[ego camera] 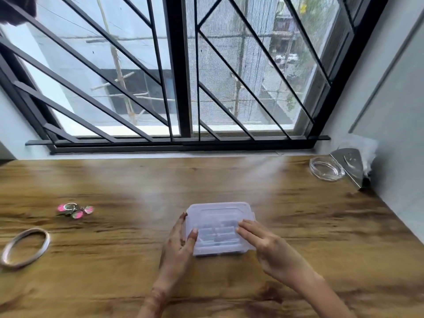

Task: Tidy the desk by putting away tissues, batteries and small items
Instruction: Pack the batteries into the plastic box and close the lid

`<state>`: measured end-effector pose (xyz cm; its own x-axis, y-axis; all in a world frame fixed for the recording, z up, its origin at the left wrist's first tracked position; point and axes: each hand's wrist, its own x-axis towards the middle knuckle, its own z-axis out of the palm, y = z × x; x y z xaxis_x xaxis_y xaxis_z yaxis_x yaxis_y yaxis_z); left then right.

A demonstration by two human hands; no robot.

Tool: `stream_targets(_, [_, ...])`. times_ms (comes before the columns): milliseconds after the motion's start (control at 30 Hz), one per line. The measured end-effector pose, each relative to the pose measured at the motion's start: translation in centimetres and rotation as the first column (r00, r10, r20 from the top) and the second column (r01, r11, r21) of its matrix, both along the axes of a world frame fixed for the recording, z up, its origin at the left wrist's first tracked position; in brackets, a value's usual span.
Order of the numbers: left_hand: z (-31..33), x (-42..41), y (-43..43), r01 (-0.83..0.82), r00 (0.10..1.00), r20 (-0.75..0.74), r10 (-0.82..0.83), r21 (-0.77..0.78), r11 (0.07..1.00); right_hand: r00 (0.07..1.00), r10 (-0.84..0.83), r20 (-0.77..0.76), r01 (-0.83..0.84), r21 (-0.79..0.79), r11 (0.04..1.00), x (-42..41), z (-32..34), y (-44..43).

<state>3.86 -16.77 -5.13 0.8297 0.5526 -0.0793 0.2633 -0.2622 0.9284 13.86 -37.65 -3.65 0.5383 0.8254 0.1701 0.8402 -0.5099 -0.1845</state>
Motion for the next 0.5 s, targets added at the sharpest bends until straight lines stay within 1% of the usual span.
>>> stream_targets(67, [0.0,0.0,0.1,-0.006,1.000,0.009,0.006,0.001,1.000,0.996,0.005,-0.087,-0.003,0.024,1.000,-0.3,-0.2,-0.1])
stream_targets(133, [0.0,0.1,0.1,-0.037,0.999,0.036,0.038,-0.033,0.999,0.981,0.013,-0.192,0.013,0.134,0.991,-0.7,-0.4,0.2])
stream_targets(200, [0.0,0.3,0.2,-0.074,0.995,0.056,0.079,-0.087,0.993,0.964,0.026,-0.266,0.030,0.206,0.978,-1.2,-0.5,0.5])
stream_targets(267, [-0.2,0.5,0.2,-0.080,0.995,0.046,0.087,-0.131,0.988,0.947,0.023,-0.321,0.071,0.278,0.958,-1.4,-0.7,0.8])
stream_targets(300, [-0.5,0.5,0.4,-0.079,0.995,0.042,0.087,-0.161,0.984,0.931,0.005,-0.365,0.119,0.316,0.941,-1.6,-0.7,0.9])
stream_targets(367, [-1.1,0.5,0.5,-0.083,0.995,0.040,0.096,-0.249,0.965,0.867,-0.032,-0.498,0.262,0.399,0.879,-1.9,-0.5,1.0])
stream_targets(400, [-1.3,0.5,0.6,-0.091,0.993,0.040,0.107,-0.290,0.953,0.828,-0.043,-0.558,0.342,0.444,0.828,-2.0,-0.4,1.1])
stream_targets(467, [-1.6,0.5,0.7,-0.102,0.991,0.040,0.125,-0.364,0.926,0.750,-0.083,-0.656,0.515,0.500,0.696,-2.2,-0.5,1.3])
stream_targets(500, [-1.6,0.5,0.7,-0.101,0.991,0.040,0.127,-0.398,0.912,0.691,-0.113,-0.714,0.607,0.488,0.627,-2.1,-0.6,1.4])
